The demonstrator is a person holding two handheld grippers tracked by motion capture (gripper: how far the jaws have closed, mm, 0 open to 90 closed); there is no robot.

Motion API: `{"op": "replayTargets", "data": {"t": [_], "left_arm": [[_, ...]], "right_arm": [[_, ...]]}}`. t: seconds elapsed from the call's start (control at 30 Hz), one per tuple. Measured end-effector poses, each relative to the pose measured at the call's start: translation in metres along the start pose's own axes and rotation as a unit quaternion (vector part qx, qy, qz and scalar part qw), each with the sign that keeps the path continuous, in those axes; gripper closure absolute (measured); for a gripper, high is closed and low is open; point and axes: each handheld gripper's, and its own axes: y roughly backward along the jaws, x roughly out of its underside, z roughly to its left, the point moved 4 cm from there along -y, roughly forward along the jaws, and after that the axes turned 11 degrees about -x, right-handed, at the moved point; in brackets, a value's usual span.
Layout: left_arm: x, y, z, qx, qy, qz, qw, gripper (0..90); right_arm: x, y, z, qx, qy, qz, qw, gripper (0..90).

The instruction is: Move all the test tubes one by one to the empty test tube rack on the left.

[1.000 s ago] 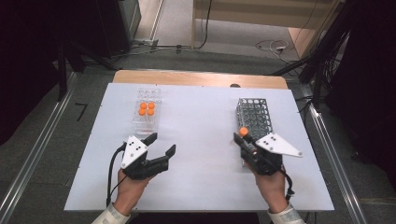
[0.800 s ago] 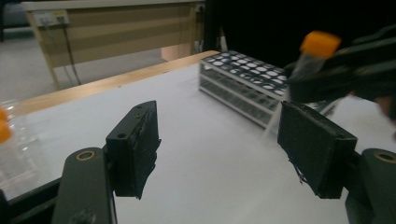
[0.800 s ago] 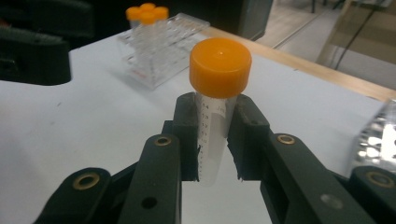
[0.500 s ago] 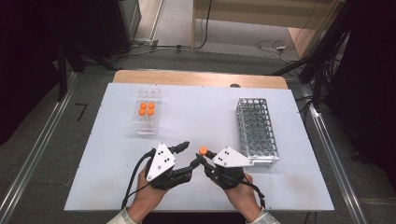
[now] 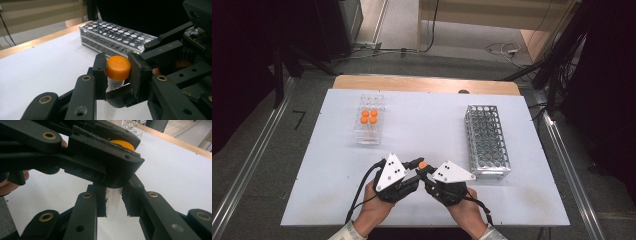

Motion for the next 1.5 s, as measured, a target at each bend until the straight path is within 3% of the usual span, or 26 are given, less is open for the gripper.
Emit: {"op": "replayTargets", "data": {"t": [0.23, 0.43, 0.6, 0.83, 1.07, 1.37, 1.5], "left_arm": [[0.002, -0.002, 0.003, 0.007, 0.011, 0.003, 0.9999, 70.0], [0.003, -0.002, 0.011, -0.004, 0.023, 0.003, 0.9997, 70.0], [0.003, 0.002, 0.029, -0.027, 0.044, 0.0, 0.9987, 70.1], [0.002, 0.012, 0.061, -0.064, 0.072, -0.002, 0.9954, 70.1], [0.001, 0.028, 0.096, -0.108, 0.097, -0.014, 0.9893, 70.1], [-0.004, 0.048, 0.142, -0.163, 0.128, -0.028, 0.9778, 70.2], [-0.005, 0.05, 0.154, -0.179, 0.135, -0.028, 0.9741, 70.2]], "right_arm": [[0.002, -0.002, -0.002, -0.006, -0.01, 0.003, 0.9999, 70.4], [0.005, -0.003, -0.011, -0.016, -0.032, 0.016, 0.9992, 43.0], [0.012, 0.001, -0.022, -0.014, -0.054, 0.031, 0.998, 28.5], [0.022, 0.021, -0.037, 0.0, -0.074, 0.03, 0.9968, 25.5], [0.028, 0.041, -0.049, 0.017, -0.084, 0.018, 0.9961, 24.8], [0.037, 0.063, -0.058, 0.033, -0.098, 0.01, 0.9946, 24.8], [0.04, 0.07, -0.061, 0.039, -0.101, 0.008, 0.994, 24.8]]}}
